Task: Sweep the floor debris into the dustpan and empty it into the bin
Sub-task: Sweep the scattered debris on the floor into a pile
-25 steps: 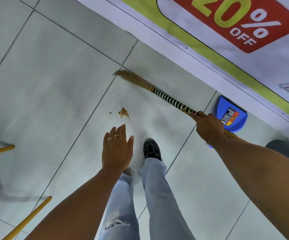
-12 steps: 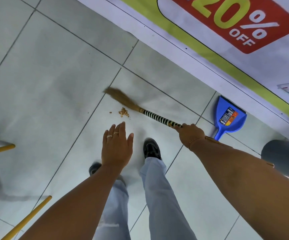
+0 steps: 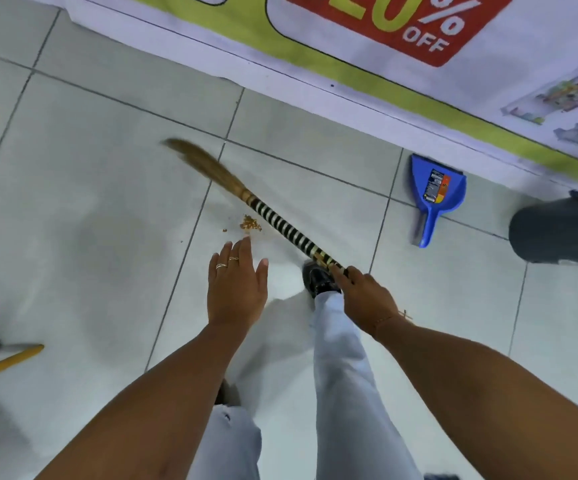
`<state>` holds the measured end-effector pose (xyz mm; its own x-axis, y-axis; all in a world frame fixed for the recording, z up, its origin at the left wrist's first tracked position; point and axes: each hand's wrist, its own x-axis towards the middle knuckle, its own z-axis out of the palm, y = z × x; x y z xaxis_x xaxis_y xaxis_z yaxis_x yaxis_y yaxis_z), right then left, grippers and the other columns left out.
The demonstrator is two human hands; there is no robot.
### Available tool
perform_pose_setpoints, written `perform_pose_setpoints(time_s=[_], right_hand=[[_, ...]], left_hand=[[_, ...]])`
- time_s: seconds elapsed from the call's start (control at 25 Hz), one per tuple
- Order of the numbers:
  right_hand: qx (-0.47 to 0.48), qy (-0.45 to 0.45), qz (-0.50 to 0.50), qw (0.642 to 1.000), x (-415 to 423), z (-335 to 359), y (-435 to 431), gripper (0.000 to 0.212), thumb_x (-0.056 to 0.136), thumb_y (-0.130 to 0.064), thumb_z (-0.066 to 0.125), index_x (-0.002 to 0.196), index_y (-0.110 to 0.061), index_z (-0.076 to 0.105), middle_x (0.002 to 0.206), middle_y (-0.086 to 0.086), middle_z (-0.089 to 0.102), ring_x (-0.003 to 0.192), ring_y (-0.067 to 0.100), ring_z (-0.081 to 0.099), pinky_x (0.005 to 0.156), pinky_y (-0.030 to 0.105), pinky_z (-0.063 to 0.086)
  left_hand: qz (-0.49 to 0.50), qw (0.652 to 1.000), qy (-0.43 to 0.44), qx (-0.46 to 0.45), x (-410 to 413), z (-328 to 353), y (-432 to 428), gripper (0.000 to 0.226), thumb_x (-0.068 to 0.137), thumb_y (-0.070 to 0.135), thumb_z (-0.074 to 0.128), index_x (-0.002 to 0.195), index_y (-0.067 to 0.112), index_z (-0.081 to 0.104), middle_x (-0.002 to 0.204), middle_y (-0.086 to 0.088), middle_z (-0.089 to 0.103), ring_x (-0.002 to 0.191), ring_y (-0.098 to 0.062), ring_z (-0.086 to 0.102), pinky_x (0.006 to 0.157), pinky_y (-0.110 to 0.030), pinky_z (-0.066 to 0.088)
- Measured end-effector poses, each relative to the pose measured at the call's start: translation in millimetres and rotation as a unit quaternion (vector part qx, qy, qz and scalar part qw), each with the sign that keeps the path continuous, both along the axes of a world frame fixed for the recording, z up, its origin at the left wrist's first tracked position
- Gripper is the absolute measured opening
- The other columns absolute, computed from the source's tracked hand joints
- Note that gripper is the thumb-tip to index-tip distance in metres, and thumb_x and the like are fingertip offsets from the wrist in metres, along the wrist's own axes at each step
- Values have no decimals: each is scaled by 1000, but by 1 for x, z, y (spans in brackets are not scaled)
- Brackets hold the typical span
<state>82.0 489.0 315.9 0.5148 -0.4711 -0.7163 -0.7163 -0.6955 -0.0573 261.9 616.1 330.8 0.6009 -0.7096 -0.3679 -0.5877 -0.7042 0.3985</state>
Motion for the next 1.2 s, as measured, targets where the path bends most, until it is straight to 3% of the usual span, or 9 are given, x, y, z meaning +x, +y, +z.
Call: perform_pose_setpoints(time_s=[0.16,0.24,0.48,0.6,0.76,1.2], right_hand=[[21,-57,-93,994,53,-15,122,56,96,-13,33,151,-21,23,125,19,56,99,39,62,81,45,51],[75,-69,-132,986,84,-17,173,54,96,-15,33,149,-24,25,118,20,59,100,40,61,82,44,49],[181,-8,-162,970,142,-19,276,45,97,-18,37,141,-15,38,122,18,59,108,36,60,87,41,50],[175,35,-255,950,150,-29,288,37,98,-19,38,131,-10,51,123,13,60,110,32,60,89,39,50],[147,51,-373,915,141,-37,279,37,99,-22,38,129,-7,53,129,13,56,117,31,56,94,39,47],[89,47,-385,918,72,-9,246,34,98,-21,39,124,-7,55,123,13,61,112,31,59,80,32,45]], left_hand=[[-34,999,-16,12,20,-1,96,48,94,28,46,132,-1,42,127,-25,57,128,-37,44,109,-49,33],[-37,998,-32,29,32,-3,142,46,92,26,50,127,-3,47,119,-27,62,121,-40,51,103,-52,40],[-16,997,-46,61,53,-3,230,45,88,22,58,123,-5,50,115,-28,63,114,-43,56,97,-53,43],[-31,996,-40,69,53,-7,248,46,90,25,55,125,-4,48,119,-27,62,118,-42,54,100,-52,42],[-28,996,-23,78,47,-12,259,47,92,26,51,129,-3,46,126,-27,58,124,-41,48,105,-51,36],[-52,996,-24,65,26,22,247,48,93,26,50,131,-2,44,127,-27,57,127,-39,45,107,-50,34]])
